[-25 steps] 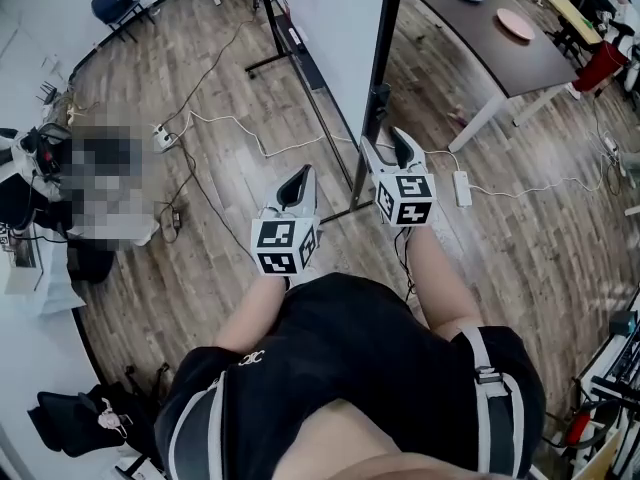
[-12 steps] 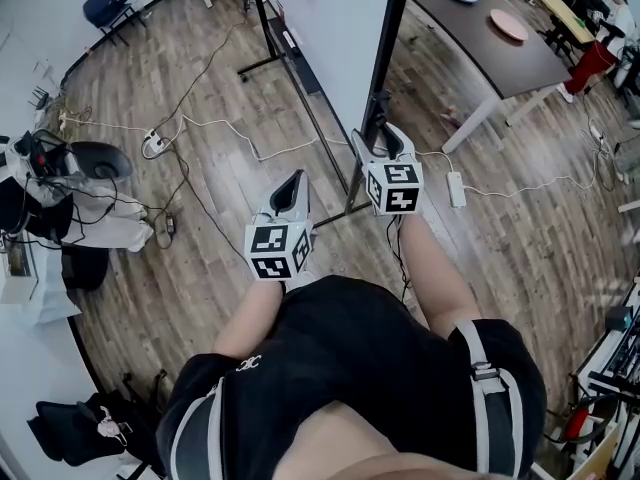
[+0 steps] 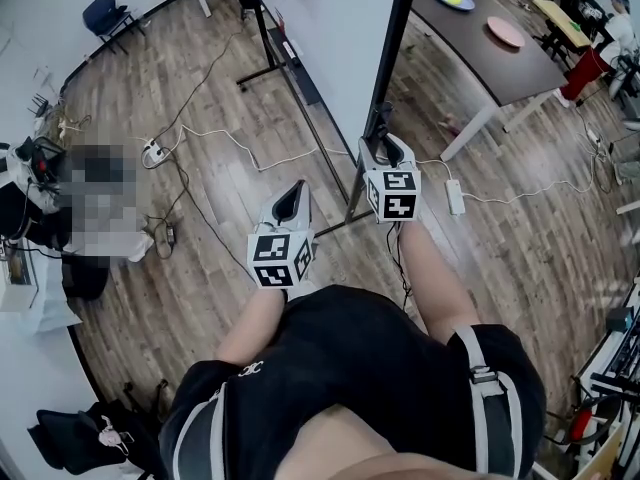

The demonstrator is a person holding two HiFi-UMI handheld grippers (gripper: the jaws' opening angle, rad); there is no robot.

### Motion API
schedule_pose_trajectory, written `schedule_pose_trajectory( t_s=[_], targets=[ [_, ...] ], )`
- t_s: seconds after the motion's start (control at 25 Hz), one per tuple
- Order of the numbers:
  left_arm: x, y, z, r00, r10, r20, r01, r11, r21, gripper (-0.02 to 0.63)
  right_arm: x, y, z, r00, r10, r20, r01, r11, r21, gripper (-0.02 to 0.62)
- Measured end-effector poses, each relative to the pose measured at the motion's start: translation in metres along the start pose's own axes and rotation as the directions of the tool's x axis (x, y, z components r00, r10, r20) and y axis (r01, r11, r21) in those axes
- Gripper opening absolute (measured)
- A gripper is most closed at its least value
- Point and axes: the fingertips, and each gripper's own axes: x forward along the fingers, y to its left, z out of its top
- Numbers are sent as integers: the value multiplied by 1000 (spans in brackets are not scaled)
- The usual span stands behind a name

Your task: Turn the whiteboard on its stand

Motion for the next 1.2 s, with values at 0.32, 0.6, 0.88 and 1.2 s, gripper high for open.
schedule_pose_trajectory(
  t_s=[0.32,0.6,0.88,1.2],
  targets=[
    [2,-1,1,999,-33,-2,33,999,1,9,-4,2,0,1000,-19,6,19,1000,-10,177],
    [6,-7,3,998,-61,-8,61,998,14,9,-11,0,-2,999,-36,7,37,999,-5,176],
    [4,-21,2,998,-63,-9,63,998,12,9,-28,-2,-7,999,-37,-1,37,999,-8,176],
    [-1,-58,-18,998,-55,-32,55,998,-2,9,-62,-10,-16,1000,-16,12,16,1000,-11,175]
  ],
)
